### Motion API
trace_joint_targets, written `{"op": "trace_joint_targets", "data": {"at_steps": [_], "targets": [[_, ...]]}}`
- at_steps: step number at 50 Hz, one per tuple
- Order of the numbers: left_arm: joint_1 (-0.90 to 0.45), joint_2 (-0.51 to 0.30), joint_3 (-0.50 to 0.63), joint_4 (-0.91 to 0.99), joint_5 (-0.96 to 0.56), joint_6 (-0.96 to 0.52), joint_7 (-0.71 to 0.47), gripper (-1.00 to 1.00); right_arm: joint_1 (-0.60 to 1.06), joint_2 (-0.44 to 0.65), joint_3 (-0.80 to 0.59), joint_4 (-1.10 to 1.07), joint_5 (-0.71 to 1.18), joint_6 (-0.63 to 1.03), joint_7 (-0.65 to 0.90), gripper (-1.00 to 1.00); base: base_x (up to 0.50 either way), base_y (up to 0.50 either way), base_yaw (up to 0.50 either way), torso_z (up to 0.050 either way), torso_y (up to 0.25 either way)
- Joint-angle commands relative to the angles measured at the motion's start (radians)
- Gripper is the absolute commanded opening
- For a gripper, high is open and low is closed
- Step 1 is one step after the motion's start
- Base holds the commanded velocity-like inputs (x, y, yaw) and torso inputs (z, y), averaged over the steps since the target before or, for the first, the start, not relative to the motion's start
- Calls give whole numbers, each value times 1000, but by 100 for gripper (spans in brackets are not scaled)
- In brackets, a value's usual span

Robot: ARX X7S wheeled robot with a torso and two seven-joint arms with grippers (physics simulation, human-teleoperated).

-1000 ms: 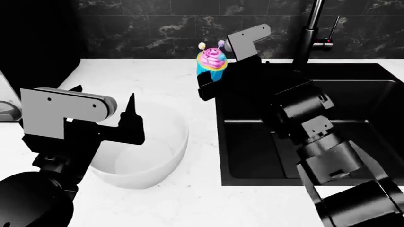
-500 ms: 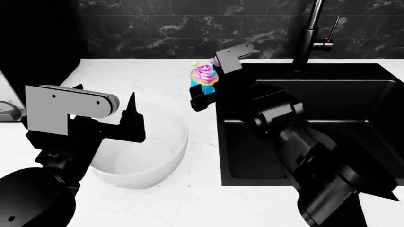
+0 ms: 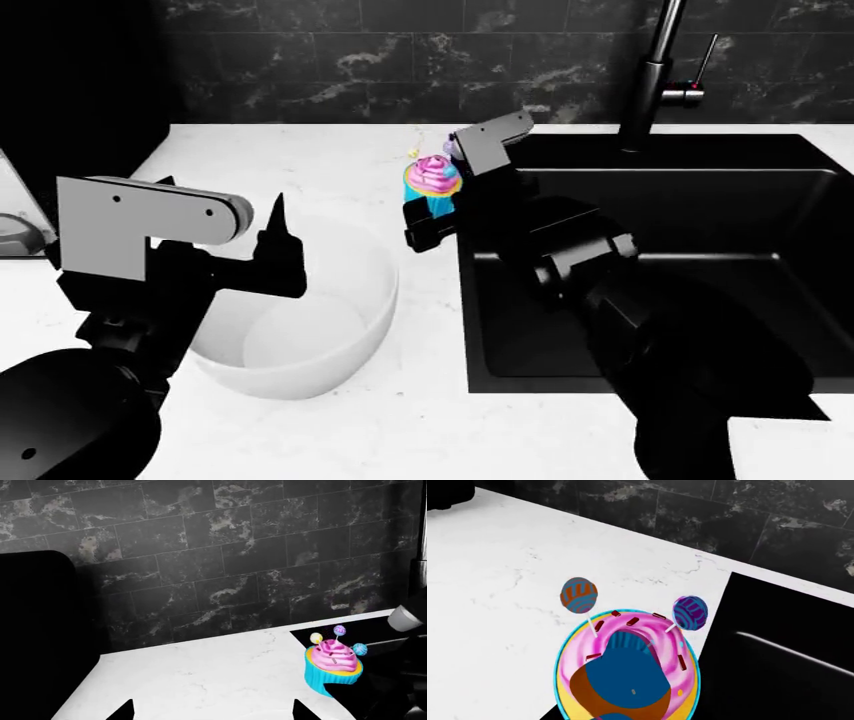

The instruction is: Move the fresh-baked cupcake off the tray onto the counter, and place the bowl used for mixing into the sink.

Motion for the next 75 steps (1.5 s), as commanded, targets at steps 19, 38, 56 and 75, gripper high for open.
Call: {"op": "trace_joint_targets", "data": {"at_steps": [19, 38, 56, 75], "targets": [[27, -12, 16, -21, 26, 47, 12, 100, -29, -1, -9, -16, -48, -35, -69, -100, 0, 0, 0, 1, 0], [30, -17, -5, 3, -9, 35, -12, 100, -22, -1, -1, -7, -63, -40, -34, 100, 0, 0, 0, 0, 1], [16, -21, -12, 21, -37, 28, -27, 100, -11, -1, -1, 1, -80, -28, -39, 100, 0, 0, 0, 0, 0], [47, -25, -2, 22, -13, 74, -12, 100, 0, 57, 67, -78, -2, 91, -96, 100, 0, 0, 0, 0, 0]]}}
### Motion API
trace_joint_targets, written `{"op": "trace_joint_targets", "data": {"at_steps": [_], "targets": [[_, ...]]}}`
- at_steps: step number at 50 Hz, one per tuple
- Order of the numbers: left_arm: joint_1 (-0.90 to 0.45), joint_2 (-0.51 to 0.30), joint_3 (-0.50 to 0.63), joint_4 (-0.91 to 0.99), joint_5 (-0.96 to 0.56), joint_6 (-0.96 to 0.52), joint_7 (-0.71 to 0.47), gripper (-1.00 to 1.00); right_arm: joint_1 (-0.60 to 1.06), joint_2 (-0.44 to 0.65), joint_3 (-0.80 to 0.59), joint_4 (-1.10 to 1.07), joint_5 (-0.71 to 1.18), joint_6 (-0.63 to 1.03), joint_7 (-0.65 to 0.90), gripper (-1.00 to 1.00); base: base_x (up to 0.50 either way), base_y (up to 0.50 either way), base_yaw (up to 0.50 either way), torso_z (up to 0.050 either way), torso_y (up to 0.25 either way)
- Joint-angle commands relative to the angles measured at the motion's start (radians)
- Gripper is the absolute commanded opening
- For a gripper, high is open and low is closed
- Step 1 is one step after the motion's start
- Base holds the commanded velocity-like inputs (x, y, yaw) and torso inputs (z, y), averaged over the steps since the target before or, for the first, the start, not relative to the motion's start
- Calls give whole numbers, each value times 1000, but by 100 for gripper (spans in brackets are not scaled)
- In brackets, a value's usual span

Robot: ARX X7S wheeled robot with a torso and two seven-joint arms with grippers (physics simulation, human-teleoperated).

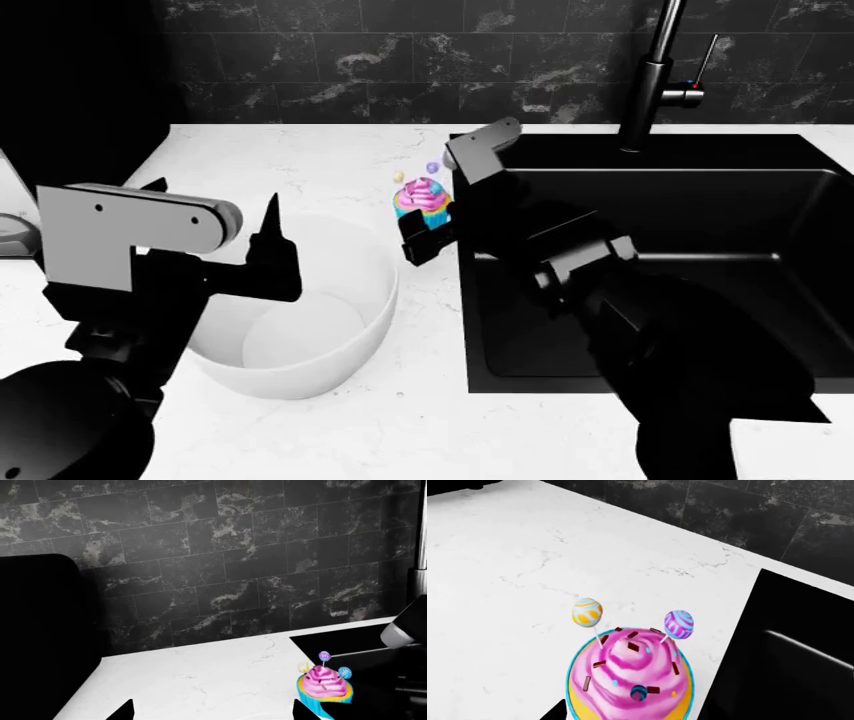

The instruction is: Move the fresh-baked cupcake off the tray onto the counter, and place the bowl used for mixing into the sink.

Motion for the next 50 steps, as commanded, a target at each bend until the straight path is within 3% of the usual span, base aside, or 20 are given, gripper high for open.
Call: {"op": "trace_joint_targets", "data": {"at_steps": [1, 18, 34, 45, 50], "targets": [[11, 0, 9, -3, 12, 23, 8, 100, 4, 70, 71, -96, 75, 82, 2, 100, 0, 0, 0, 0, 0], [4, -2, 9, 7, -7, 18, -7, 100, -45, 207, 122, -333, 136, 100, 109, 100, 0, 0, 0, 0, 0], [-24, -9, -13, 31, -73, -23, -46, 100, -74, 430, 138, -725, 133, 80, 273, 100, 0, 0, 0, 0, 0], [-130, -6, -34, 61, -263, -140, -147, 100, -117, 706, 221, -1155, 186, 9, 473, 100, 0, 0, 0, 0, 0], [-196, -18, -50, 58, -460, -220, -289, 100, -126, 830, 233, -1351, 187, 7, 576, 100, 0, 0, 0, 0, 0]]}}
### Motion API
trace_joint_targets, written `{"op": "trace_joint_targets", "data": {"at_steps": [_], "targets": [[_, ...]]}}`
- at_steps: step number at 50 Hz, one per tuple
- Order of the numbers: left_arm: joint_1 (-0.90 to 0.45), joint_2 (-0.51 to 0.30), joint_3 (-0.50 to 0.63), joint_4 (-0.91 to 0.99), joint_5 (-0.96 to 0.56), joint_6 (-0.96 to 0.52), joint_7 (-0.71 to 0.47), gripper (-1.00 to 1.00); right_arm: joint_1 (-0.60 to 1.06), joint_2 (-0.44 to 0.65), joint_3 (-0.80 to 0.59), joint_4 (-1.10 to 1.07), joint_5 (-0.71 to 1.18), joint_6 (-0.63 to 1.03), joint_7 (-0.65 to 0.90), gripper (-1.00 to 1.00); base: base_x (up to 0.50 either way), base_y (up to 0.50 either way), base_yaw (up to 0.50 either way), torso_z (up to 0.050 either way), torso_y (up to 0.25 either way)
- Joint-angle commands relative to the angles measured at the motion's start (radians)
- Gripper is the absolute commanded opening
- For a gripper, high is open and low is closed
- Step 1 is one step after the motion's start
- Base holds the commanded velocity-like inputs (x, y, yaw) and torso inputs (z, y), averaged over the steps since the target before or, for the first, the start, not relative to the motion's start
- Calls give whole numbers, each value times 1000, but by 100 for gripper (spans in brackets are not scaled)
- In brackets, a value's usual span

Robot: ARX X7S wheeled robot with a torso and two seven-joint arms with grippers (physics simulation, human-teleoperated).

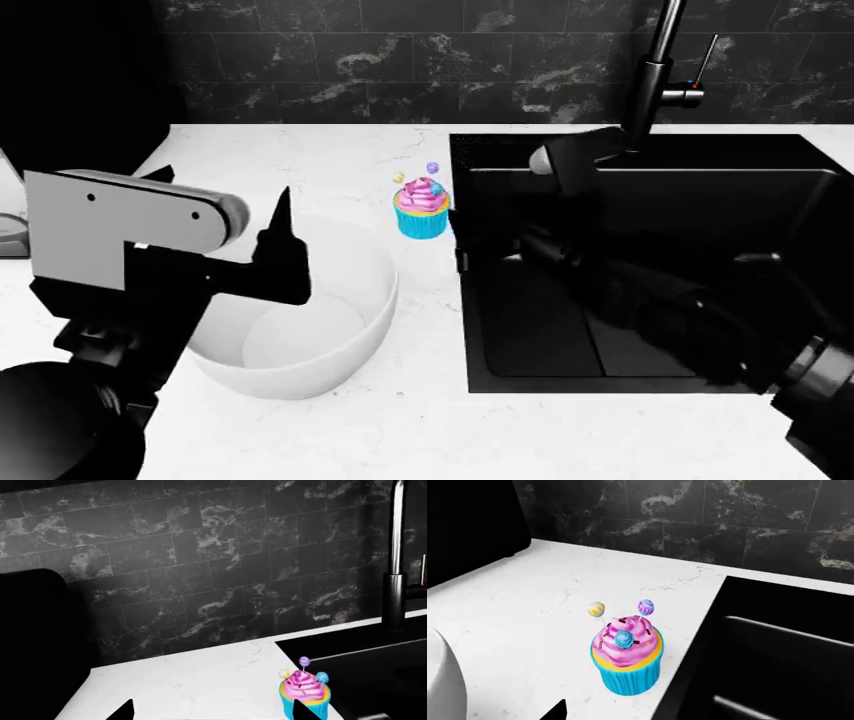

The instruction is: Move the fresh-baked cupcake off the tray onto the counter, and place the bowl used for mixing into the sink.

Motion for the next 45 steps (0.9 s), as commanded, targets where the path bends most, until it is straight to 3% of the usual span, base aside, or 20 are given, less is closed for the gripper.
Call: {"op": "trace_joint_targets", "data": {"at_steps": [1, 8, 15, 21, 23, 25, 27, 37, 45], "targets": [[-107, -13, -22, 11, -268, -120, -181, 100, -28, 248, 50, -385, 27, -34, 192, 100, 0, 0, 0, 0, 0], [-173, -43, 32, -22, -504, -140, -363, 100, -72, 387, 96, -554, 52, -114, 281, 100, 0, 0, 0, 0, 0], [-404, -101, 256, -54, -874, -49, -677, 100, -153, 497, 139, -718, 28, -268, 333, 100, 0, 0, 0, 0, 0], [-565, -132, 404, -49, -1071, 55, -827, 100, -195, 518, 150, -749, -29, -339, 382, 100, 0, 0, 0, 0, 0], [-575, -140, 419, -45, -1074, 70, -826, 100, -198, 518, 150, -751, -27, -342, 380, 100, 0, 0, 0, 0, 0], [-636, -139, 536, -47, -1209, 143, -832, 100, -226, 549, 153, -814, -130, -385, 428, 100, 0, 0, 0, 0, 0], [-652, -136, 579, -46, -1234, 149, -824, 100, -234, 548, 157, -822, -115, -405, 423, 100, 0, 0, 0, 0, 0], [-728, -114, 685, -189, -1244, 95, -752, 100, -276, 569, 182, -973, -242, -490, 541, 100, 0, 0, 0, 0, 0], [-792, -109, 801, -248, -1335, 111, -785, 100, -292, 582, 185, -1027, -282, -505, 570, 100, 0, 0, 0, 0, 0]]}}
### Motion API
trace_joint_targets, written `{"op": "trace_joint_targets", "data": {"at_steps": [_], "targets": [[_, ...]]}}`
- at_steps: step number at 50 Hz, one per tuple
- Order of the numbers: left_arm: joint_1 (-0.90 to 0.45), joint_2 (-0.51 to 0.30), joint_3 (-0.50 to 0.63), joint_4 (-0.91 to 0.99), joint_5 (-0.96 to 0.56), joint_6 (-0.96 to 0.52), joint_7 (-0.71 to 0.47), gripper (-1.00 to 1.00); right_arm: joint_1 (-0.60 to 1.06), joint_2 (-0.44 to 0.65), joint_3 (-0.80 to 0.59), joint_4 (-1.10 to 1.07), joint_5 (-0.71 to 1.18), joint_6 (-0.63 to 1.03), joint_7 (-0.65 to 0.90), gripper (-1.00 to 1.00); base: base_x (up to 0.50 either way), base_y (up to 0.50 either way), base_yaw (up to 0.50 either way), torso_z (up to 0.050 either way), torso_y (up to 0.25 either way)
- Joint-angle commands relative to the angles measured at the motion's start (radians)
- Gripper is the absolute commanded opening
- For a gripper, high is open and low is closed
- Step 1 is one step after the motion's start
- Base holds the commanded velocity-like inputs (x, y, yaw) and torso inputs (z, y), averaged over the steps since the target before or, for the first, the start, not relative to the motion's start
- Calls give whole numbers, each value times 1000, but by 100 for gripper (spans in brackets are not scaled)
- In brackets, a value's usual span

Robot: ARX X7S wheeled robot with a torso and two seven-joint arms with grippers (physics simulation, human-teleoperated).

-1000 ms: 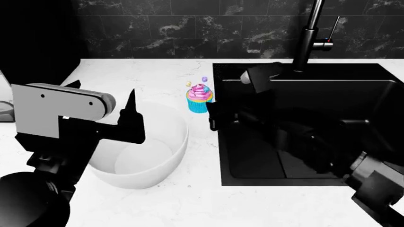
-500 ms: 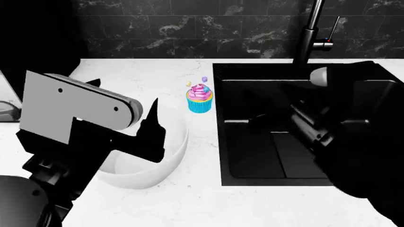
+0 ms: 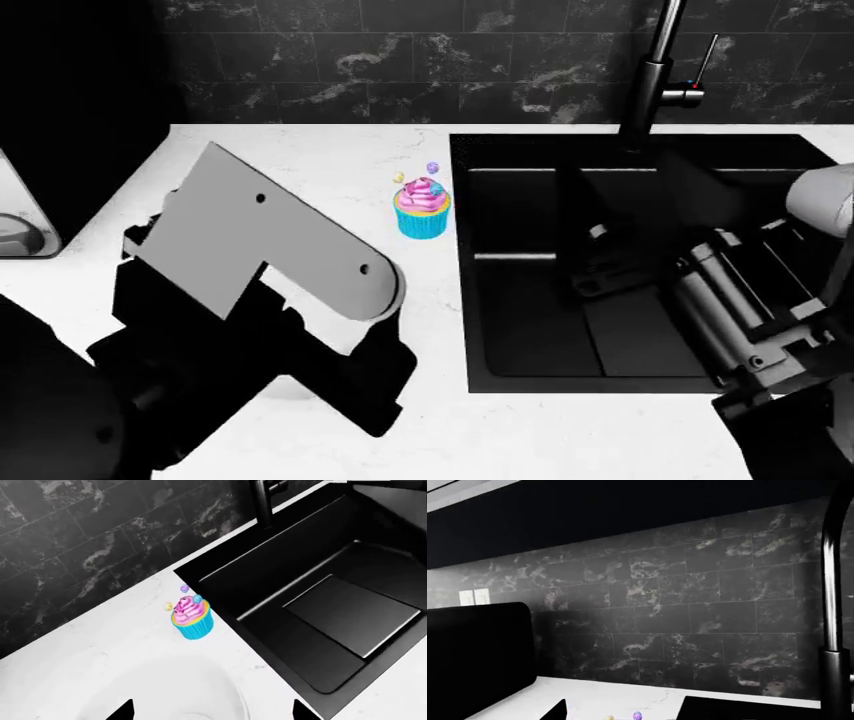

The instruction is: Move the fresh-baked cupcake off the tray onto the counter, and place the bowl used for mixing into the sink.

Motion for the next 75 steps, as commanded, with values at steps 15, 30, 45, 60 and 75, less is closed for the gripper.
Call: {"op": "trace_joint_targets", "data": {"at_steps": [15, 30, 45, 60, 75], "targets": [[-248, 41, 300, -193, -285, 37, -14, 100, -70, 25, -1, -146, -69, -92, 12, 100, 0, 0, 0, 0, 0], [-217, 33, 307, -272, -274, 29, 81, 100, -80, 17, -2, -116, -94, -88, 14, 100, 0, 0, 0, 0, 0], [-226, 29, 348, -427, -240, -47, 136, 100, -80, 17, 0, -114, -97, -80, 16, 100, 0, 0, 0, 0, 0], [-175, 48, 369, -517, -141, -68, 181, 100, -85, 44, 15, -123, -109, -95, 30, 100, 0, 0, 0, 0, 0], [-142, 73, 378, -559, -82, -96, 240, 100, -94, 38, 13, -124, -111, -95, 27, 100, 0, 0, 0, 0, 0]]}}
